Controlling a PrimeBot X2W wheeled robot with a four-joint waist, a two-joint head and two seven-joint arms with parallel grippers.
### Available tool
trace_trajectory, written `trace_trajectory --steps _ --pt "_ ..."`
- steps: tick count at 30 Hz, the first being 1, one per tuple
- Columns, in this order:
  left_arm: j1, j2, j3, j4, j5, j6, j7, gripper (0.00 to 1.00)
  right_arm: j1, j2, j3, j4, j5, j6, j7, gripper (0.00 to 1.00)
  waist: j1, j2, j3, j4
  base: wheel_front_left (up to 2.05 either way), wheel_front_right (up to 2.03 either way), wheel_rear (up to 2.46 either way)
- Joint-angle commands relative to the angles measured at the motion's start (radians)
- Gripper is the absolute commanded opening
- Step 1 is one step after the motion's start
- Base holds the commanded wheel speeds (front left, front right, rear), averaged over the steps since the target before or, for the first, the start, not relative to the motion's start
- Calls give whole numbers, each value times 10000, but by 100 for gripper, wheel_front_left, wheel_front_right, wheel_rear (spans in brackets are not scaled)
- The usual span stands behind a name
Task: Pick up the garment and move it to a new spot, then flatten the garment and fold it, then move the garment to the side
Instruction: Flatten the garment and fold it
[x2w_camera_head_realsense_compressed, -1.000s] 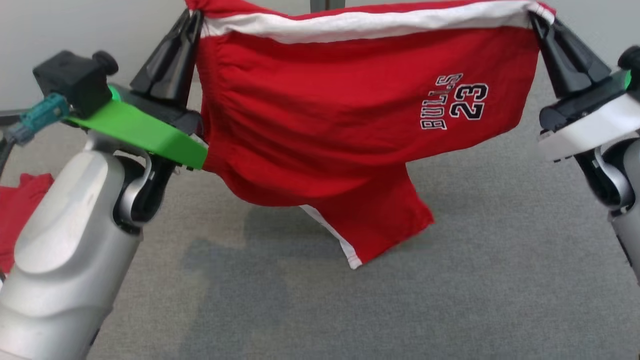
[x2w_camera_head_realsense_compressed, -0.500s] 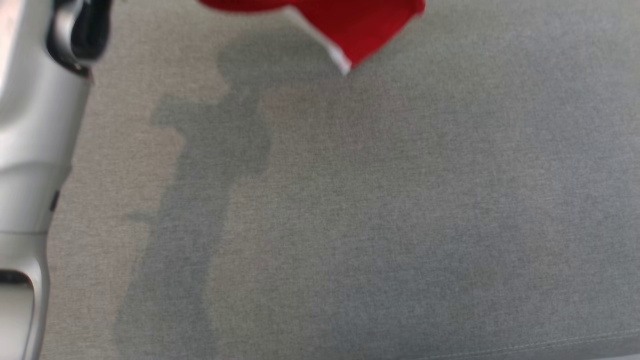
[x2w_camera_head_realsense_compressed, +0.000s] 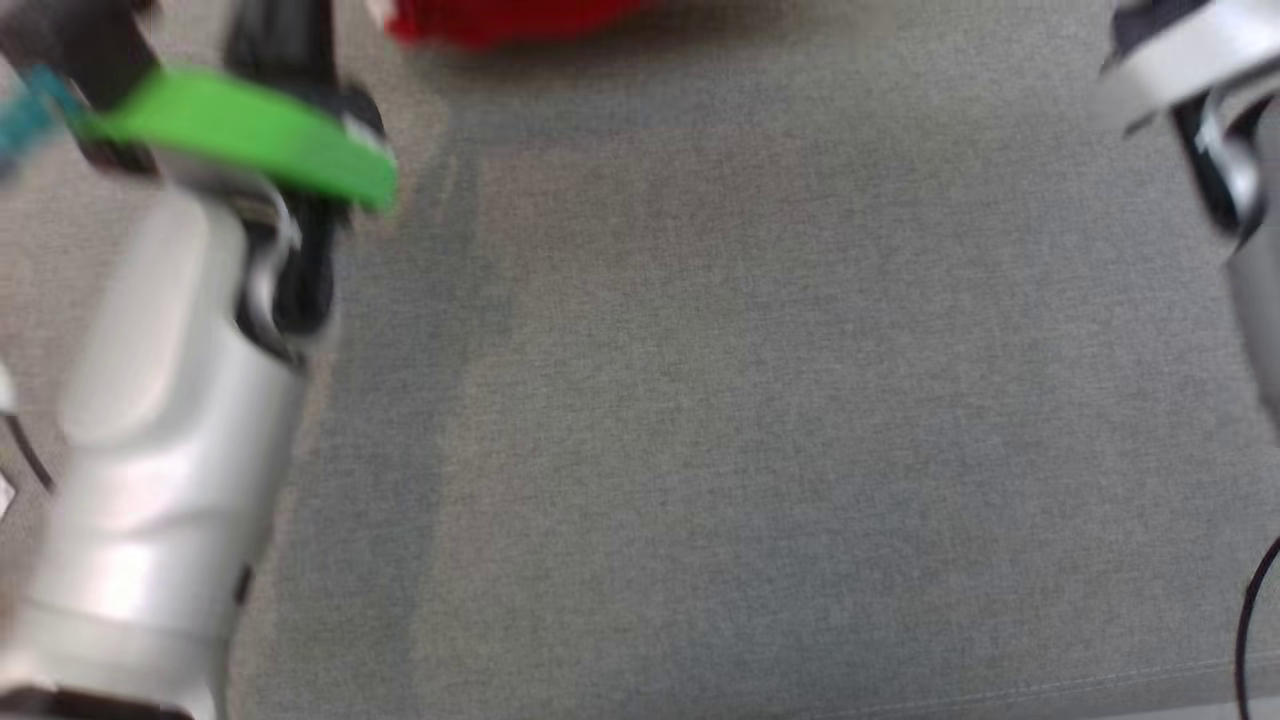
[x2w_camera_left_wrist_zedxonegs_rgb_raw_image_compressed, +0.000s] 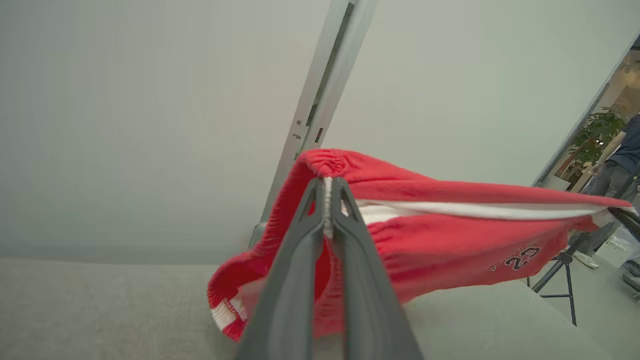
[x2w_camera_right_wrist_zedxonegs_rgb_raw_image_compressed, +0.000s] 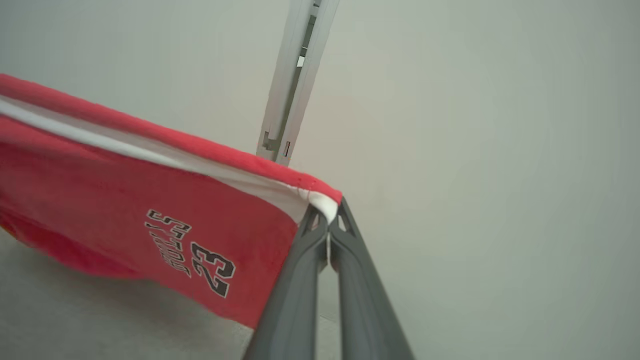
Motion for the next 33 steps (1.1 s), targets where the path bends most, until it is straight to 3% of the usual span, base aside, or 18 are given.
trace_trajectory --steps 1,9,21,33 --pt "770 -13 48 5 -171 -24 -37 0 651 82 -119 -106 145 -21 -42 0 -1 -1 -298 52 0 0 0" --pt "4463 -905 818 -58 -705 -7 -38 0 4044 635 -605 -535 653 -26 -44 0 -1 -1 -1250 31 0 0 0" --pt "7129 -1335 1061 -232 -69 -1 -39 0 7151 1528 -1500 -982 786 -29 -45 0 -1 -1 -2792 31 0 0 0" --pt "9452 -1628 795 -845 313 -1 -38 0 9405 1870 -1560 -1324 960 -29 -47 0 -1 -1 -3882 -19 0 0 0"
